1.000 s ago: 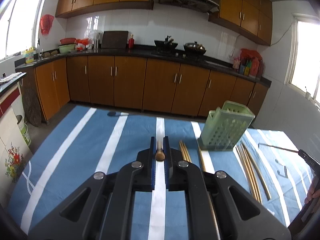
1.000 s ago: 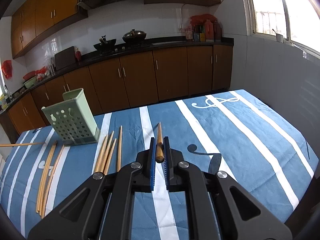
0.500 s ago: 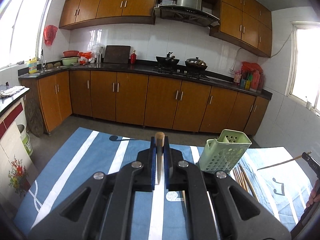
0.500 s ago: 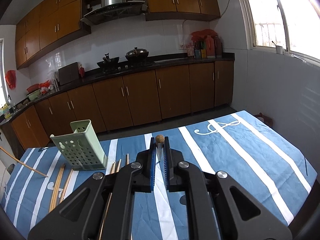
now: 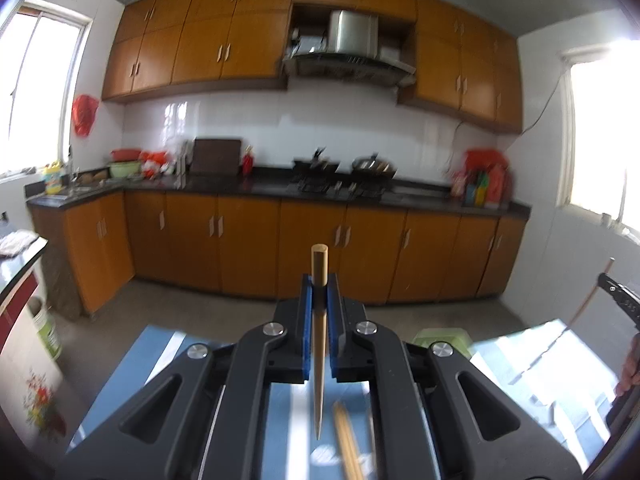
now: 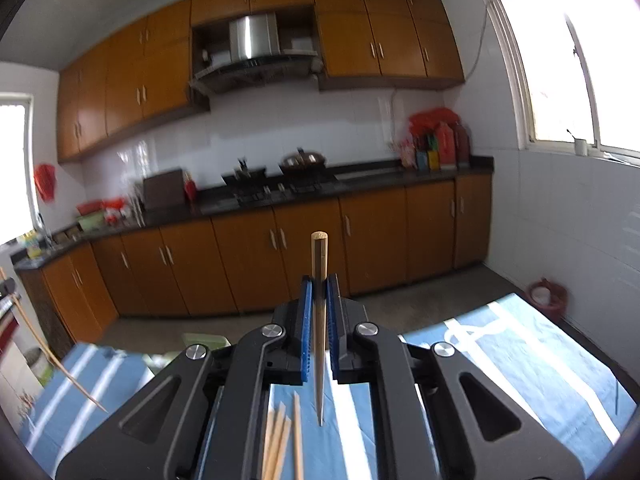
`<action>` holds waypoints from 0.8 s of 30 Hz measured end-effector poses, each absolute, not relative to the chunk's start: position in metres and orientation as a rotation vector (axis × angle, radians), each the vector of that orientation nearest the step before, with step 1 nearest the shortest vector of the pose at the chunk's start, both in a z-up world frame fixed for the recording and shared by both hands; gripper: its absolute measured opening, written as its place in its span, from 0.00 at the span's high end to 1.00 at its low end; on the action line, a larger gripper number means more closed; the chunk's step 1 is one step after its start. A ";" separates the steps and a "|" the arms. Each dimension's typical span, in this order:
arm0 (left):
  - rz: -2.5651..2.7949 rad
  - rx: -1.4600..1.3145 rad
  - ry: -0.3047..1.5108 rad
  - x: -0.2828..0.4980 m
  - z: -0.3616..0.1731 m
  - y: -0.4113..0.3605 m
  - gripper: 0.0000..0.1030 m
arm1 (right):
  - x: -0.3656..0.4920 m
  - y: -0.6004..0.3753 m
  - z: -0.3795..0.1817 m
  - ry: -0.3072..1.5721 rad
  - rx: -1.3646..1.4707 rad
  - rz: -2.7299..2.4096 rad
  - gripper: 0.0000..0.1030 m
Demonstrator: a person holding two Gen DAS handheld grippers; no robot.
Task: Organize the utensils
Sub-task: 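Lift the held chopsticks upright with both grippers toward the green holder, then lower the chopsticks into the green holder and open both grippers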
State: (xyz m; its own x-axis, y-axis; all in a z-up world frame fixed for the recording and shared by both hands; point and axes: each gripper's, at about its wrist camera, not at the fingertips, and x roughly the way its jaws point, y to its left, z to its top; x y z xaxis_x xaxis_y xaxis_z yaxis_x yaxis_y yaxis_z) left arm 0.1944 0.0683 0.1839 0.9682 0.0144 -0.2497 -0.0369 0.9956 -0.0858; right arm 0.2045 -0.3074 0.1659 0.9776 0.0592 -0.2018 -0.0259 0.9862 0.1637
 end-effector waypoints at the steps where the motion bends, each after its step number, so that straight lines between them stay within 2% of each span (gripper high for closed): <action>1: 0.019 -0.094 0.235 0.196 0.191 0.064 0.93 | 0.204 -0.306 0.174 0.186 0.172 0.058 0.93; 6: 0.006 -0.143 0.102 0.204 0.232 0.041 0.93 | 0.208 -0.292 0.200 0.096 0.257 0.163 0.93; 10: -0.002 -0.190 0.057 0.219 0.236 0.024 0.93 | 0.222 -0.273 0.194 0.096 0.247 0.202 0.93; 24: -0.013 -0.284 0.133 0.285 0.170 0.005 0.93 | 0.261 -0.236 0.148 0.221 0.210 0.233 0.92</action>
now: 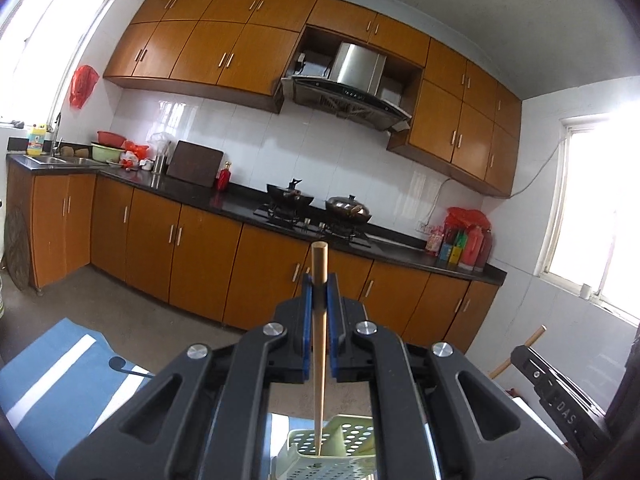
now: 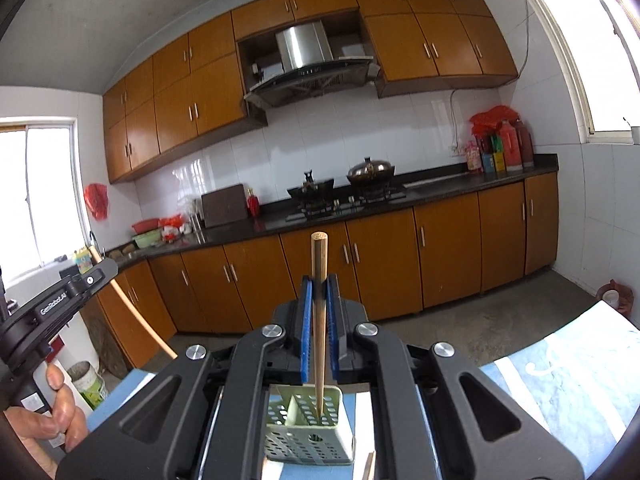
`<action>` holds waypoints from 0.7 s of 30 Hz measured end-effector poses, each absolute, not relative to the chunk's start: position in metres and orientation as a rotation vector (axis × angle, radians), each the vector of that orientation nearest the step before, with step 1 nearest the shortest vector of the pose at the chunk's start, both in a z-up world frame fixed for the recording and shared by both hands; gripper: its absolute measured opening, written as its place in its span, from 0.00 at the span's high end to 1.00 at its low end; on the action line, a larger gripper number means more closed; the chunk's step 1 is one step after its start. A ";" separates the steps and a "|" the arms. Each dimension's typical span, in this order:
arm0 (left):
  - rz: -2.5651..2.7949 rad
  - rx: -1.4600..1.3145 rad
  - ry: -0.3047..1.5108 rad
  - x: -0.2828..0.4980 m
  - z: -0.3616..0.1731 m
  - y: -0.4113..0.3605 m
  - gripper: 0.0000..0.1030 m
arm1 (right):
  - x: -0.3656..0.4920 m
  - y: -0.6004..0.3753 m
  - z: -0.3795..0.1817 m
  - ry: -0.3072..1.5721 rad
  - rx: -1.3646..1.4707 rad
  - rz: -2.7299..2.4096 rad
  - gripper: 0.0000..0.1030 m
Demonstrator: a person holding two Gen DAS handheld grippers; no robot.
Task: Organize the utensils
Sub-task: 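Lower the chopsticks into the green holder and open both grippers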
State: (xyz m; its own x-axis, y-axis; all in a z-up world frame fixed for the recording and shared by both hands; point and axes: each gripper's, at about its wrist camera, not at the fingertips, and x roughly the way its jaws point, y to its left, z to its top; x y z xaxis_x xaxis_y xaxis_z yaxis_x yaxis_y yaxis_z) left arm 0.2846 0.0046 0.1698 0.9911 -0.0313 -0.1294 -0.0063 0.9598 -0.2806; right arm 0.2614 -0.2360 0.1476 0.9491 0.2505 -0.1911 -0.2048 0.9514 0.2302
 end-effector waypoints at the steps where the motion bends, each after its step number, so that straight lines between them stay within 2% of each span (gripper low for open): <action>1: -0.010 -0.282 0.151 0.291 0.163 0.003 0.93 | 0.264 -0.235 0.145 0.230 0.210 0.234 0.92; 9: -0.002 -0.270 0.269 0.309 0.131 0.008 0.92 | 0.272 -0.232 0.126 0.304 0.208 0.248 0.92; 13: 0.007 -0.276 0.291 0.306 0.130 0.015 0.78 | 0.269 -0.232 0.126 0.314 0.205 0.245 0.91; 15: 0.009 -0.279 0.288 0.302 0.135 0.020 0.74 | 0.265 -0.236 0.128 0.313 0.205 0.232 0.84; 17: 0.014 -0.281 0.284 0.293 0.140 0.026 0.72 | 0.258 -0.241 0.132 0.300 0.208 0.213 0.65; 21: 0.028 -0.266 0.288 0.269 0.144 0.039 0.66 | 0.241 -0.256 0.133 0.288 0.212 0.185 0.64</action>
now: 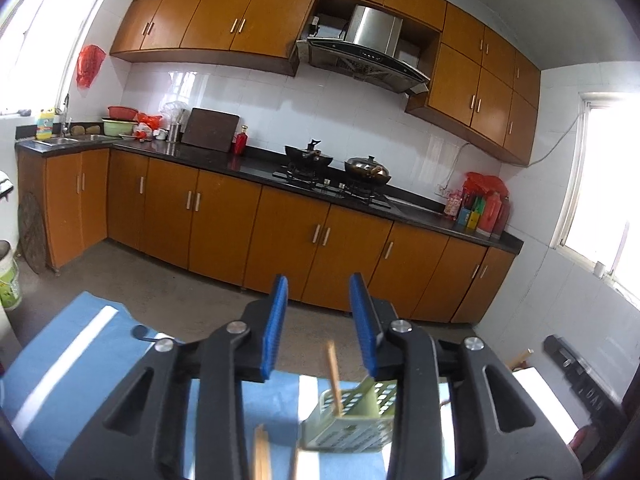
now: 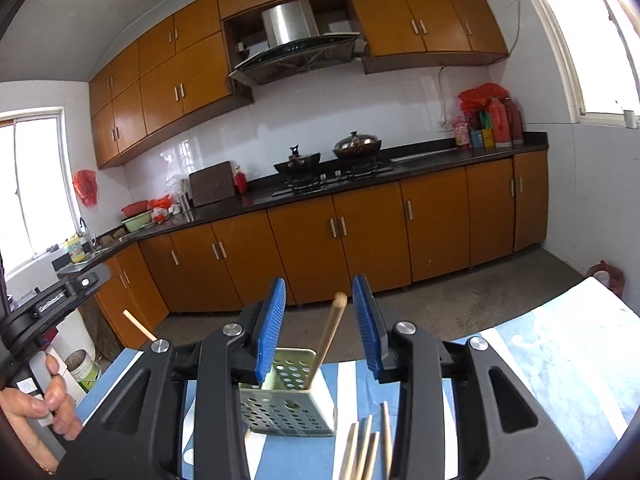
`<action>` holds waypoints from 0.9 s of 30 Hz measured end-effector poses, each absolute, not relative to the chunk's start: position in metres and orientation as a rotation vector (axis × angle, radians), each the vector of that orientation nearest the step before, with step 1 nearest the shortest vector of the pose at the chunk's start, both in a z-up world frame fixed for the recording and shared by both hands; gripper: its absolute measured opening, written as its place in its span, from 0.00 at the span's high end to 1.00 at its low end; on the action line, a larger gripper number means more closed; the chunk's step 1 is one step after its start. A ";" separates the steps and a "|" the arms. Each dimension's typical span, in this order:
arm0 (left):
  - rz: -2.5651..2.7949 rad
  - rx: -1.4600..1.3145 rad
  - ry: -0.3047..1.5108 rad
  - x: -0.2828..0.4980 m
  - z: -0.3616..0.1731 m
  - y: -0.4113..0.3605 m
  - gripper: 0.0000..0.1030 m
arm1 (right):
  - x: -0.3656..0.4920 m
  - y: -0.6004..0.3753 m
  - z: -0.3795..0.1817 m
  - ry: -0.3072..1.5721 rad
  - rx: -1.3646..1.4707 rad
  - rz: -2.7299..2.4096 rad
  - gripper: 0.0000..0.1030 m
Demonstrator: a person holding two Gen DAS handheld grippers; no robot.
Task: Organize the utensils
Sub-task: 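Lower the chopsticks into the green holder and open both grippers, then lower both grippers and each grasp another wooden chopstick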
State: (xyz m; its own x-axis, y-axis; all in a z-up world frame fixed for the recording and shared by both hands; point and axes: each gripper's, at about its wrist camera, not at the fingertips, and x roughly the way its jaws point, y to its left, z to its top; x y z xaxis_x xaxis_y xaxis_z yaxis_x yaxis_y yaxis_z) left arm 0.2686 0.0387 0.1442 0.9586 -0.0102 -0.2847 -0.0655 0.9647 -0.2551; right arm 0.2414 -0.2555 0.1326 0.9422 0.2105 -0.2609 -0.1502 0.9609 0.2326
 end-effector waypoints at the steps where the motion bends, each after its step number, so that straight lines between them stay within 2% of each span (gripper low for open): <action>1: 0.032 -0.259 0.295 0.262 0.143 0.041 0.65 | 0.236 -0.261 0.131 0.291 0.214 0.175 0.64; 7: 0.069 -0.201 0.403 0.220 0.107 0.065 0.56 | 0.218 -0.293 0.091 0.417 0.187 0.074 0.63; 14: 0.113 -0.121 0.659 0.203 0.014 0.076 0.55 | 0.221 -0.299 -0.019 0.761 0.183 0.105 0.64; 18: 0.086 -0.155 0.765 0.199 -0.024 0.078 0.55 | 0.217 -0.275 -0.056 0.852 0.122 0.159 0.67; 24: 0.022 -0.159 0.822 0.189 -0.051 0.073 0.56 | 0.222 -0.258 -0.079 0.900 0.068 0.139 0.75; 27: -0.018 -0.153 0.840 0.192 -0.053 0.056 0.61 | 0.219 -0.260 -0.082 0.890 0.039 0.116 0.90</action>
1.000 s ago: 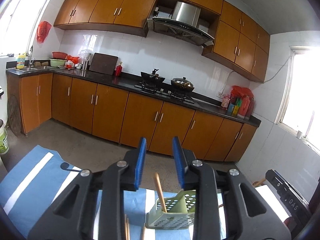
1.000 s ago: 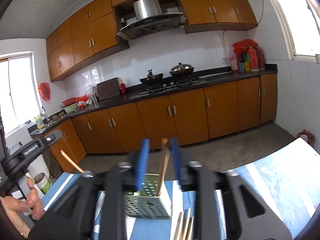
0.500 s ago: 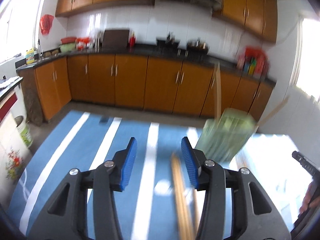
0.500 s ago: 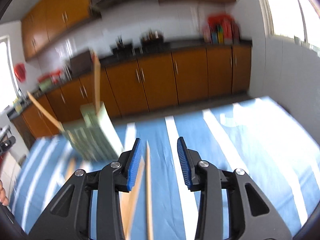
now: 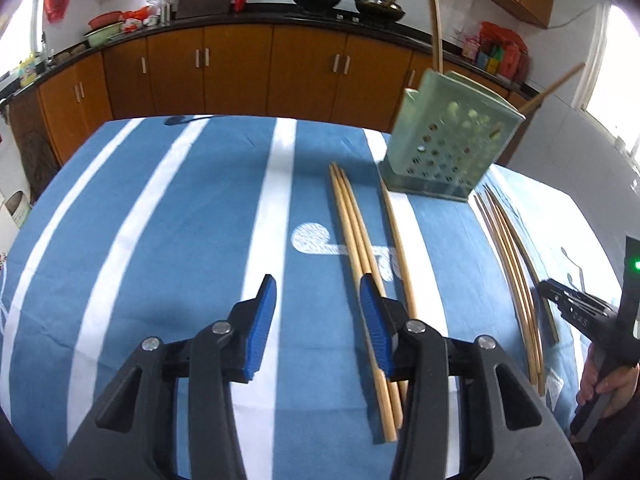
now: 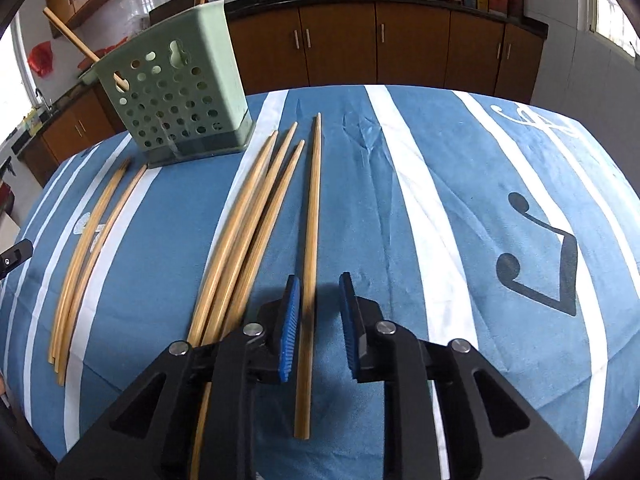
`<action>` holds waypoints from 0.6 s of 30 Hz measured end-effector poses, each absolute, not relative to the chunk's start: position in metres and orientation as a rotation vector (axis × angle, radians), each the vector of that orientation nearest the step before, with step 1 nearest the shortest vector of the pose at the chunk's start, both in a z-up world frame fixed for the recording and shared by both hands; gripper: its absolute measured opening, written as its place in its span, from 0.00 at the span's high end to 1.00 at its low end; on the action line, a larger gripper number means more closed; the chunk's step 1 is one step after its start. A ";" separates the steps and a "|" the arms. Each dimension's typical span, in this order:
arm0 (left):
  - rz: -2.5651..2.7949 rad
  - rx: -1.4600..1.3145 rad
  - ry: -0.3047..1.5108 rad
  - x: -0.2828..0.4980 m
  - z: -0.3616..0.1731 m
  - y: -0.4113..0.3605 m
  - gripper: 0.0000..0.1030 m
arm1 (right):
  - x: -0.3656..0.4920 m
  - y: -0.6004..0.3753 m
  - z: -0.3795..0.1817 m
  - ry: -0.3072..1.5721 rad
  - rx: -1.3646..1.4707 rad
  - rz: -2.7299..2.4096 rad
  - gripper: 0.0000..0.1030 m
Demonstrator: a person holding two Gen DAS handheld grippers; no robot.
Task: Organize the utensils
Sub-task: 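Lower both grippers and each grasp another wooden chopstick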
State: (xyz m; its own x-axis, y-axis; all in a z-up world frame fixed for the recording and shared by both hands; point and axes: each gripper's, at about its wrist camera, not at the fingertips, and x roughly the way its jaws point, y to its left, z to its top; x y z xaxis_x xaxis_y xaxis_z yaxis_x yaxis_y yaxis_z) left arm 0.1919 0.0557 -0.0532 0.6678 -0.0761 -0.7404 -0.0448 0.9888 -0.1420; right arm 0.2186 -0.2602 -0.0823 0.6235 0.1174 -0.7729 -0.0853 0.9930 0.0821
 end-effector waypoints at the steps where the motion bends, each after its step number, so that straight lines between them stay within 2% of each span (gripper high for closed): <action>1: -0.039 -0.148 0.849 0.192 -0.054 0.051 0.64 | 0.216 -0.264 -0.083 0.889 0.045 0.110 0.92; 4: -0.078 -0.127 0.871 0.193 -0.060 0.038 0.69 | 0.219 -0.280 -0.082 0.884 0.071 0.038 0.93; 8: -0.106 -0.118 0.912 0.196 -0.072 0.027 0.81 | 0.222 -0.301 -0.082 0.886 0.132 -0.029 0.93; 10: -0.112 -0.125 0.930 0.198 -0.078 0.026 0.84 | 0.222 -0.303 -0.082 0.886 0.130 -0.027 0.93; 18: -0.094 -0.108 0.939 0.202 -0.084 0.020 0.88 | 0.222 -0.300 -0.082 0.878 0.108 -0.026 0.93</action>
State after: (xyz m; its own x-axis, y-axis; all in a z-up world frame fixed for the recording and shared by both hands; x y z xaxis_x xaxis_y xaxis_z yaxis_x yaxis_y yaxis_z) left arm 0.2021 0.0196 -0.0842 0.5875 -0.1273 -0.7991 0.0334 0.9905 -0.1332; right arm 0.2221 -0.2999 -0.0824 0.6390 0.0221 -0.7689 0.0669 0.9942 0.0842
